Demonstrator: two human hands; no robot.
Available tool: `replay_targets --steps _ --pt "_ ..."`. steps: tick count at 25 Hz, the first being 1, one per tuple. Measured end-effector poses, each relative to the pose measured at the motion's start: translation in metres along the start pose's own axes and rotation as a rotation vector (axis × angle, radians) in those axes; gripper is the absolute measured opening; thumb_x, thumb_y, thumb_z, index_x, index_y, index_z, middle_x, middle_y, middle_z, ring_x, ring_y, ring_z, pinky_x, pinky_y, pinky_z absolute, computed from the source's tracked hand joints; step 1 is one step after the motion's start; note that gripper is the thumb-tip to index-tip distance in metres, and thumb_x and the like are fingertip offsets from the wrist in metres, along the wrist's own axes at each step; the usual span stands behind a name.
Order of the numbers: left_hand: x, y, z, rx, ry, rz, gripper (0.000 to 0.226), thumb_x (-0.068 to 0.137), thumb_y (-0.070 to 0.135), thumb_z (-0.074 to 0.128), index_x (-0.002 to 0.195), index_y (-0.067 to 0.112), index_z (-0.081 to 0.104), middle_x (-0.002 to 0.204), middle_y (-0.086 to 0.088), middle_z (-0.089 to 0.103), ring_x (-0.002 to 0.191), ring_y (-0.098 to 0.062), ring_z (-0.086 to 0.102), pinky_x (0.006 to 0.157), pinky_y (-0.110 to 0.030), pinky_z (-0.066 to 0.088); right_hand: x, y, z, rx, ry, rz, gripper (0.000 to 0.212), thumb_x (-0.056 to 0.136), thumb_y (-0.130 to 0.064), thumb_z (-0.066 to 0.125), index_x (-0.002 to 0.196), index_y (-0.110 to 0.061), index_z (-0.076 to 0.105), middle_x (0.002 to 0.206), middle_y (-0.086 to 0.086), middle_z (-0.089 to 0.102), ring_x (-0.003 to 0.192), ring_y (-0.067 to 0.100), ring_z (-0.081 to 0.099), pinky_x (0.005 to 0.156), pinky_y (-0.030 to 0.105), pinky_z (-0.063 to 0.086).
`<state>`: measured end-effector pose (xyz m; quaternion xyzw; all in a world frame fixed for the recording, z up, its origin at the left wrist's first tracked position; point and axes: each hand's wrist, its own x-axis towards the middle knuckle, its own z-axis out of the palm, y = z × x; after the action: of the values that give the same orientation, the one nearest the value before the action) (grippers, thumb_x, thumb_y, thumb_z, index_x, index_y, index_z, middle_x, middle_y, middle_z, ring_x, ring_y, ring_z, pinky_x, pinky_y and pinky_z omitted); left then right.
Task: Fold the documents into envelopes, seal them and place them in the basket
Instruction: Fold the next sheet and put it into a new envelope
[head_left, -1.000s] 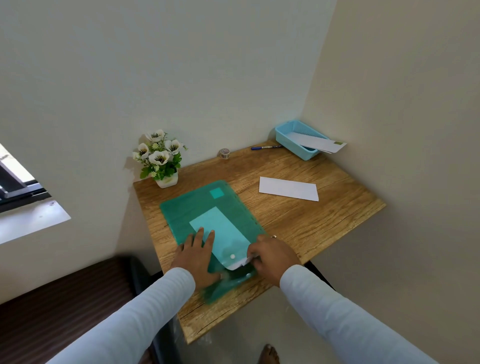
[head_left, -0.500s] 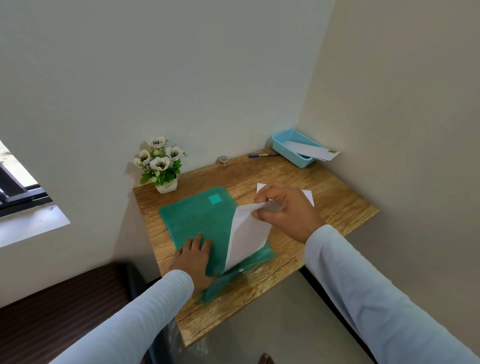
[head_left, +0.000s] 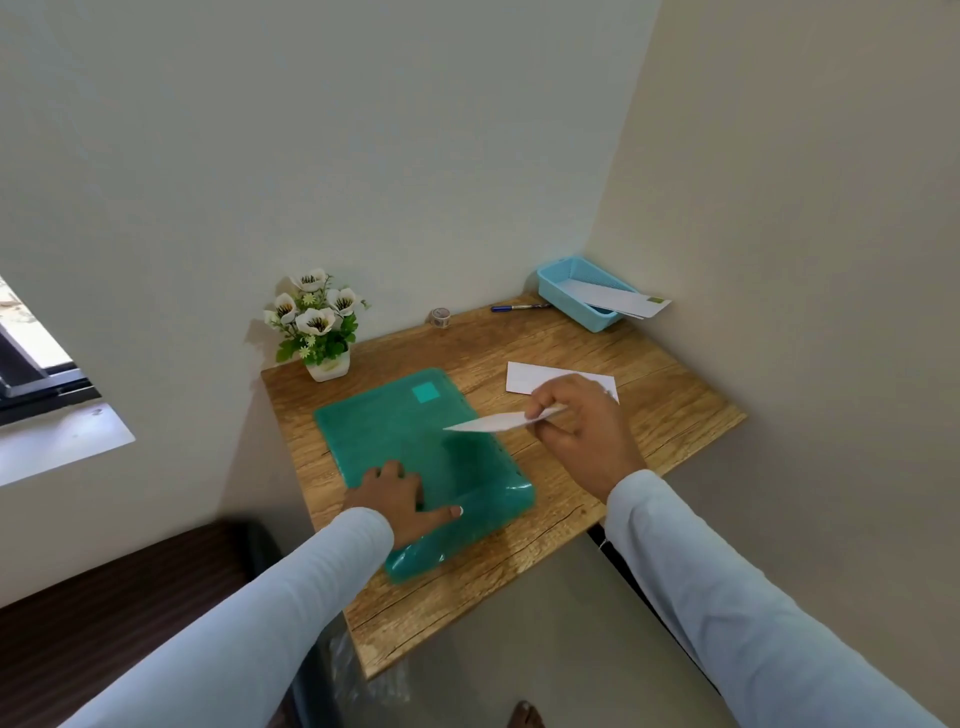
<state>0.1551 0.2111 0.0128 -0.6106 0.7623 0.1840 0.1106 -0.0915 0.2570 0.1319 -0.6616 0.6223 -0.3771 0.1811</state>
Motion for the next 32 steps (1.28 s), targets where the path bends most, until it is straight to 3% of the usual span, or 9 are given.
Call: replay_targets --steps 6,10,17,19,21,24,27,29,32 --pt "0.010 0.016 0.004 0.037 0.023 -0.125 0.080 0.073 0.091 0.046 0.118 0.026 0.055 0.132 -0.005 0.045 0.124 -0.035 0.044 0.095 -0.053 0.050 -0.030 0.047 0.027 -0.193 -0.246 0.185 0.032 0.084 -0.007 0.077 0.076 -0.036 0.064 0.116 -0.011 0.062 0.118 0.020 0.055 0.096 0.033 0.051" --pt "0.015 0.024 0.000 0.021 -0.009 -0.183 0.086 0.070 0.087 0.056 0.130 0.026 0.051 0.139 -0.008 0.038 0.131 -0.037 0.037 0.100 -0.057 0.047 -0.035 0.052 0.029 -0.213 -0.263 0.193 0.029 0.085 -0.006 0.075 0.079 -0.033 0.066 0.116 -0.011 0.061 0.119 0.018 0.053 0.094 0.029 0.051" --pt "0.017 0.033 -0.013 0.010 -0.098 -0.241 0.088 0.068 0.081 0.066 0.134 0.026 0.047 0.142 -0.009 0.035 0.135 -0.039 0.033 0.102 -0.059 0.045 -0.033 0.056 0.035 -0.206 -0.286 0.205 0.025 0.087 -0.008 0.073 0.085 -0.032 0.068 0.121 -0.009 0.062 0.118 0.018 0.054 0.093 0.027 0.050" --pt "0.014 0.034 -0.014 0.022 -0.105 -0.230 0.084 0.071 0.079 0.065 0.133 0.026 0.047 0.141 -0.009 0.037 0.134 -0.039 0.036 0.103 -0.057 0.044 -0.030 0.057 0.035 -0.185 -0.264 0.198 0.026 0.087 -0.008 0.073 0.084 -0.033 0.068 0.118 -0.010 0.062 0.116 0.017 0.054 0.090 0.025 0.049" --pt "0.012 0.032 -0.012 0.014 0.001 -0.173 0.069 0.081 0.074 0.059 0.129 0.026 0.050 0.136 -0.007 0.046 0.128 -0.035 0.044 0.102 -0.052 0.045 -0.025 0.057 0.034 -0.164 -0.233 0.191 0.026 0.088 -0.007 0.073 0.085 -0.032 0.068 0.117 -0.010 0.063 0.113 0.016 0.054 0.087 0.023 0.049" --pt "0.016 0.039 -0.009 -0.354 0.178 -0.004 0.046 0.097 0.058 0.050 0.134 0.030 0.046 0.126 -0.001 0.063 0.108 -0.026 0.062 0.095 -0.043 0.051 -0.016 0.061 0.033 -0.088 -0.182 0.177 0.026 0.087 -0.004 0.074 0.084 -0.029 0.070 0.115 -0.012 0.063 0.113 0.015 0.055 0.089 0.026 0.054" --pt "0.026 0.064 -0.025 -1.102 0.000 -0.073 0.045 0.102 0.047 0.052 0.144 0.037 0.038 0.122 -0.002 0.066 0.090 -0.024 0.072 0.076 -0.038 0.060 -0.004 0.062 0.030 0.019 -0.147 0.162 0.029 0.085 -0.001 0.075 0.080 -0.029 0.070 0.112 -0.012 0.062 0.111 0.011 0.056 0.093 0.028 0.054" --pt "0.037 0.075 -0.037 -1.420 -0.133 -0.158 0.040 0.101 0.031 0.062 0.139 0.027 0.052 0.120 -0.007 0.069 0.091 -0.027 0.073 0.071 -0.037 0.062 0.008 0.064 0.025 0.085 -0.147 0.162 0.029 0.084 0.000 0.076 0.080 -0.028 0.070 0.114 -0.011 0.061 0.113 0.010 0.055 0.094 0.023 0.052" --pt "0.060 0.080 -0.046 -1.588 -0.123 -0.156 0.025 0.093 0.003 0.068 0.116 0.013 0.073 0.115 -0.012 0.074 0.098 -0.029 0.073 0.074 -0.038 0.062 0.029 0.072 0.020 0.092 -0.142 0.158 0.028 0.084 -0.002 0.079 0.087 -0.029 0.071 0.121 -0.010 0.058 0.120 0.014 0.052 0.096 0.023 0.050"
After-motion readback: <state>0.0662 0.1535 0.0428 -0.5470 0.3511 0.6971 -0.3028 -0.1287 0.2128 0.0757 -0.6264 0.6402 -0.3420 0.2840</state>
